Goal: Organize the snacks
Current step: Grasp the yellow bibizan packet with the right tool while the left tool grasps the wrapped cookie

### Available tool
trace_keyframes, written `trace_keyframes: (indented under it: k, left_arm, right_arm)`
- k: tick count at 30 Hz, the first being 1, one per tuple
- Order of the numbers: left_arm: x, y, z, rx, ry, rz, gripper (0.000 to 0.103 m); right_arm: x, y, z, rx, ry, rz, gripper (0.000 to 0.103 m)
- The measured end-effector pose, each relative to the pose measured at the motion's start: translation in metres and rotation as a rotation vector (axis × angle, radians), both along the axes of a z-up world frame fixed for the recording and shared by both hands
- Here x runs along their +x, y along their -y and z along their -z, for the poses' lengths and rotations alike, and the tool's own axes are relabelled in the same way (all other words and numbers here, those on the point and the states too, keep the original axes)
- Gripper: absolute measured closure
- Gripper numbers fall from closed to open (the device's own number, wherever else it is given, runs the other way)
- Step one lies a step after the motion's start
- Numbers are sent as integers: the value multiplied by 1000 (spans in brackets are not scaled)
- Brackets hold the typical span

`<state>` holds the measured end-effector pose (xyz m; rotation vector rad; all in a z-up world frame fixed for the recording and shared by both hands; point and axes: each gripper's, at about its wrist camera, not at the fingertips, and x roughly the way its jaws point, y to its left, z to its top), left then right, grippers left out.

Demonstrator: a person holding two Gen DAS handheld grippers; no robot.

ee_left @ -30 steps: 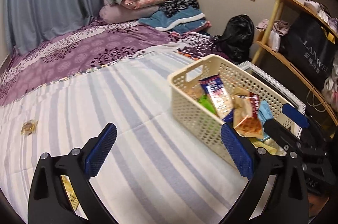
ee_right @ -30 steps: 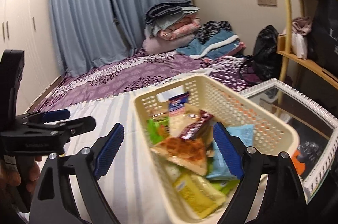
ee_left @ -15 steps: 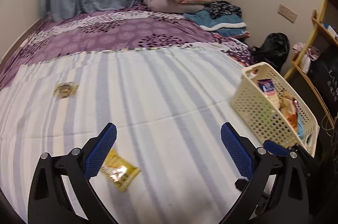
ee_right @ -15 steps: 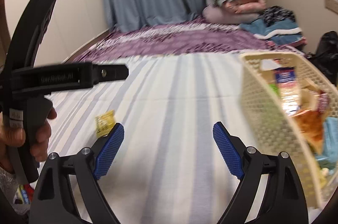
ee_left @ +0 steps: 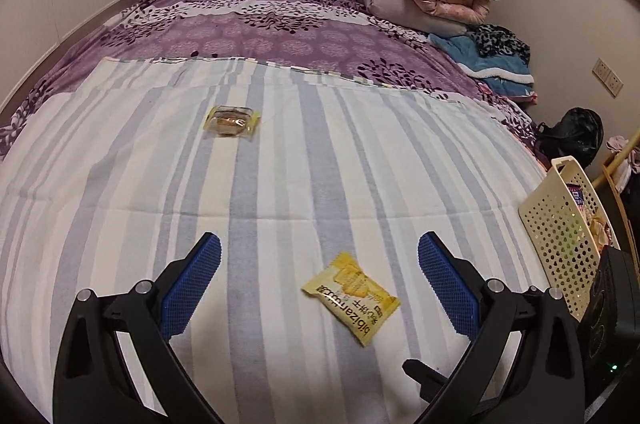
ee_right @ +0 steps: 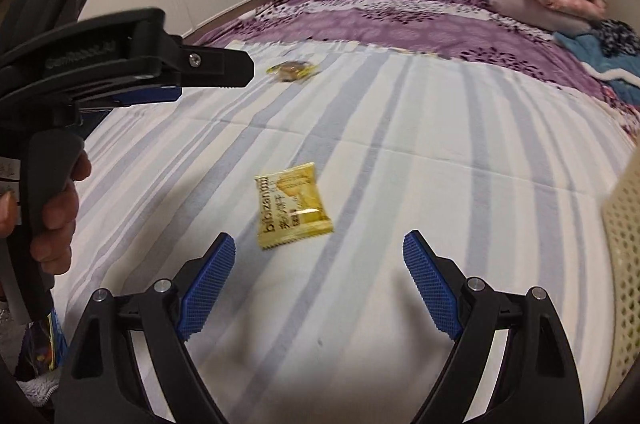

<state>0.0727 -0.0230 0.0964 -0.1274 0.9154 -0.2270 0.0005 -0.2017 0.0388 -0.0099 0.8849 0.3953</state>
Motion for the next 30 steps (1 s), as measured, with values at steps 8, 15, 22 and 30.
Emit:
trace_keyframes:
  k: [8, 15, 22, 30]
  left_arm:
    - [11, -30, 15, 17, -24, -69, 3]
    - [28, -48, 30, 46, -51, -101, 3]
    - [54, -52, 40, 89, -58, -104, 3]
    - [117, -40, 49, 139, -41, -69, 3]
  right_arm:
    - [37, -28, 16, -48, -47, -71, 23]
    - [53, -44, 26, -81, -76, -118, 44]
    - [52, -39, 24, -112, -54, -91, 57]
    - [52, -6, 22, -62, -57, 26, 57]
